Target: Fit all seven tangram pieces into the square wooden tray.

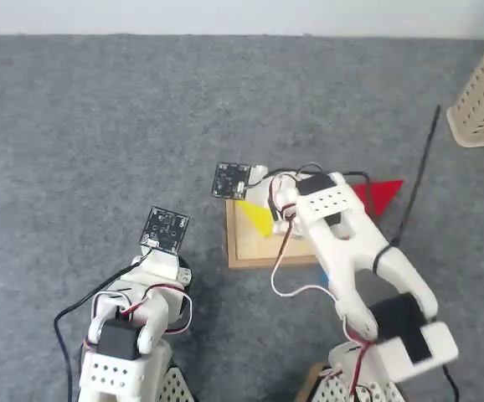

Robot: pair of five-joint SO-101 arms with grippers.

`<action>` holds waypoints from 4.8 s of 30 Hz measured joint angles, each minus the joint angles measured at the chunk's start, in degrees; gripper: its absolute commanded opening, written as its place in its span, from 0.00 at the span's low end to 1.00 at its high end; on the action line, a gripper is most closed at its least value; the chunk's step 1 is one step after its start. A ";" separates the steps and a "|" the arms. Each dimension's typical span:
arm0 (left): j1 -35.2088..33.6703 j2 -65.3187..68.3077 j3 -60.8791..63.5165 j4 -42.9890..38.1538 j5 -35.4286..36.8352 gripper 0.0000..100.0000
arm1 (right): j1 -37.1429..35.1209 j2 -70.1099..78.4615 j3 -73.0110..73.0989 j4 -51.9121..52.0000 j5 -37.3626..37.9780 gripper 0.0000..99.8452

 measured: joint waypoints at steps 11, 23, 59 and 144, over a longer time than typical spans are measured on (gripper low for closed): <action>0.00 0.00 0.00 0.00 0.00 0.01 | 1.93 7.82 -3.96 -5.45 -7.38 0.10; 0.00 0.00 0.00 0.00 0.00 0.01 | 6.15 14.07 -12.22 -5.10 -14.59 0.10; 0.00 0.00 0.00 0.00 0.00 0.01 | 27.78 16.53 -23.38 9.14 -83.08 0.21; 0.00 0.00 0.00 0.00 0.00 0.01 | 36.48 58.55 -89.23 50.73 -55.82 0.01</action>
